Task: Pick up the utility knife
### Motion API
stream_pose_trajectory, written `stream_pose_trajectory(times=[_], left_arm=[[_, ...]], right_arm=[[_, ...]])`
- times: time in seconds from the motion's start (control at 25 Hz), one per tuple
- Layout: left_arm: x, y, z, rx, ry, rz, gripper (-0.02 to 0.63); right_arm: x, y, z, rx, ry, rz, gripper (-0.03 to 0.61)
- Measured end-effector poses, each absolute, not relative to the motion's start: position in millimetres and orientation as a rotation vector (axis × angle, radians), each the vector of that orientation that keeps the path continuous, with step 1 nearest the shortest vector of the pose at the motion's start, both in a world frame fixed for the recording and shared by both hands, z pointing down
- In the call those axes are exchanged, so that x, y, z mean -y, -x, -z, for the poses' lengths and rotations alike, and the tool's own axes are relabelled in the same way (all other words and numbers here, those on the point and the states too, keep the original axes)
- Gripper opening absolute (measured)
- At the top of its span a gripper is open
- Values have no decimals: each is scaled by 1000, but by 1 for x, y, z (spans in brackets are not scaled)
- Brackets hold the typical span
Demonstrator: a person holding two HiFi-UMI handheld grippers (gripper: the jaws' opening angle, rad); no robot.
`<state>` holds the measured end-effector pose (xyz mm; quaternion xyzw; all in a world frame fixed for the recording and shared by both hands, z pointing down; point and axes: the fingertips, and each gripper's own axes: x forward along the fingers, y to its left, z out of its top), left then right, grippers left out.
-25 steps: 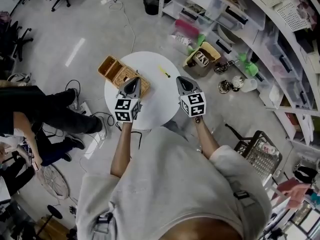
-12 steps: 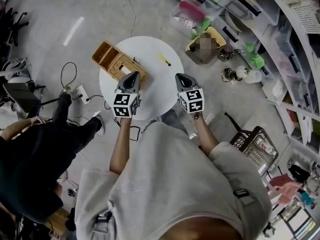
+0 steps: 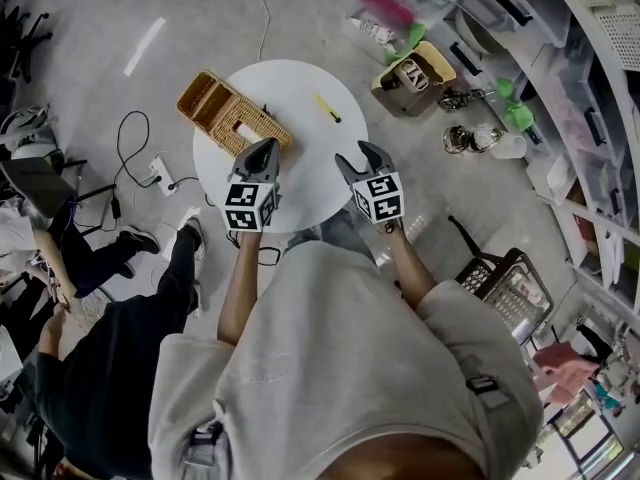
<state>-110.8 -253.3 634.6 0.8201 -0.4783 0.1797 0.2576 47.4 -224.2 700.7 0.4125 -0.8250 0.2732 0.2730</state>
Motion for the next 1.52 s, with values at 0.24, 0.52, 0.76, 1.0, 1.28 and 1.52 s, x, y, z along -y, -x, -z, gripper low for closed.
stream_pose_trajectory(times=[0.24, 0.52, 0.76, 1.0, 1.28, 1.52], left_arm=[[252, 109, -636, 1296, -2217, -491, 23], [251, 111, -638, 1301, -2204, -498, 23], [249, 115, -640, 1303, -2192, -508, 23], [246, 117, -644, 1305, -2169, -514, 23], [242, 118, -649, 1300, -2151, -524, 23], [244, 123, -651, 1307, -2143, -532, 23]], right_arm=[[220, -47, -714, 2188, -1070, -729, 250], [250, -42, -734, 2157, -1042, -669, 249], [280, -33, -757, 2116, -989, -637, 247], [296, -30, -791, 2053, -923, -635, 220], [302, -18, -799, 2026, -886, -659, 167], [307, -16, -806, 2001, -876, -627, 133]])
